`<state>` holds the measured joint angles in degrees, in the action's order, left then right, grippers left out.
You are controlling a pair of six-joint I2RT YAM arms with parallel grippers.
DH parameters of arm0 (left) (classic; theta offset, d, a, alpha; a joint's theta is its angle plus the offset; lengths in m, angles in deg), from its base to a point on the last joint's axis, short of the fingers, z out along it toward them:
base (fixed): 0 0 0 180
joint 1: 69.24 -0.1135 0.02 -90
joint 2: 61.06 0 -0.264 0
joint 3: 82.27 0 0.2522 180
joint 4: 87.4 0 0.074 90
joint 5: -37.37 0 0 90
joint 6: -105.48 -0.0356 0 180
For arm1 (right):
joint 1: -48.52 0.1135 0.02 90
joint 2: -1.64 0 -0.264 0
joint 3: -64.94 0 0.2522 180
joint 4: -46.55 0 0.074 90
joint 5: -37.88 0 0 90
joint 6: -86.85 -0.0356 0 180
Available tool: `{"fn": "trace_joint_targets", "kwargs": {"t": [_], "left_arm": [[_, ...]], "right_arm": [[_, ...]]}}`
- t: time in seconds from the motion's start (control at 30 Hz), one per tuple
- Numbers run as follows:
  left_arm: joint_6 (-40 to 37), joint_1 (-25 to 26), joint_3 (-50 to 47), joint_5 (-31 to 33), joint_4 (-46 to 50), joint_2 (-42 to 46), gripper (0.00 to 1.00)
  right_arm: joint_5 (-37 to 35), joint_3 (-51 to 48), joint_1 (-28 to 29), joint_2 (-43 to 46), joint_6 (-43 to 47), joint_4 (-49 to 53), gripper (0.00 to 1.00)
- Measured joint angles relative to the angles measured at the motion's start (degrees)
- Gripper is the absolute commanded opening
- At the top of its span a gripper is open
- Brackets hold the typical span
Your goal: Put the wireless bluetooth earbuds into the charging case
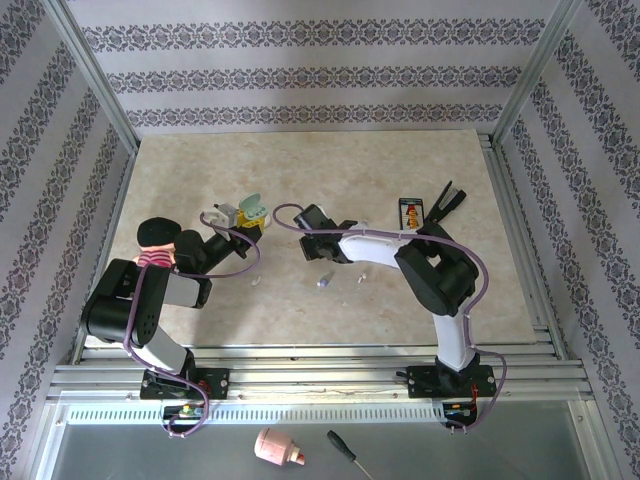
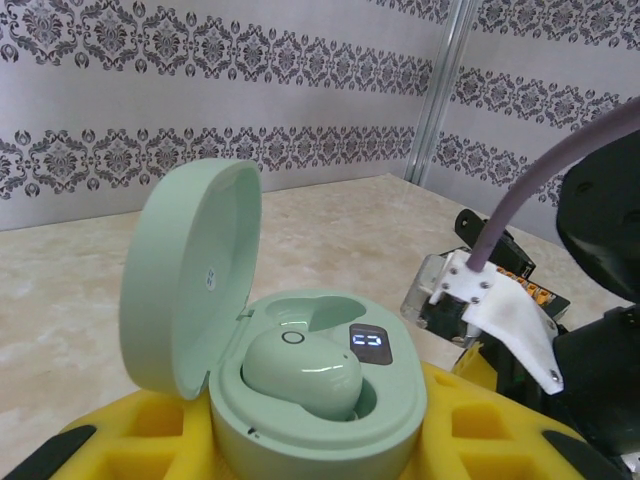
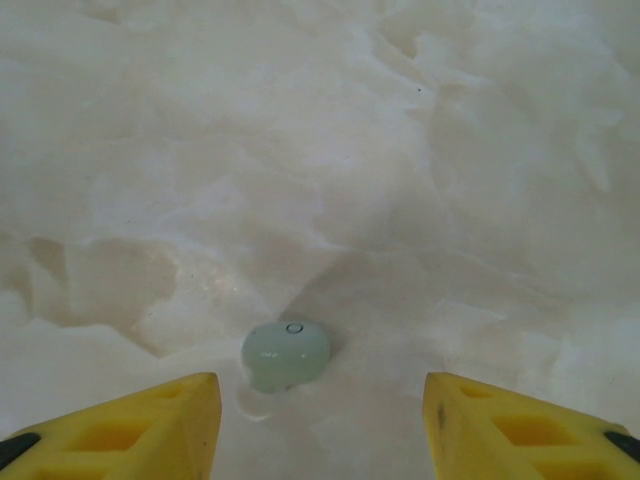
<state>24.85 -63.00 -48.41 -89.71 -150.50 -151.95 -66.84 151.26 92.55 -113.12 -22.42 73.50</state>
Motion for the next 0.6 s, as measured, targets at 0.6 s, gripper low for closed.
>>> {"fn": "trace_joint_targets", "kwargs": {"t": [0.6], "left_arm": [[0.1, 0.0, 0.0, -0.7, -0.8, 0.0, 0.20]], "right_arm": [[-3.7, 0.8, -0.3, -0.3, 1.2, 4.2, 0.55]]}}
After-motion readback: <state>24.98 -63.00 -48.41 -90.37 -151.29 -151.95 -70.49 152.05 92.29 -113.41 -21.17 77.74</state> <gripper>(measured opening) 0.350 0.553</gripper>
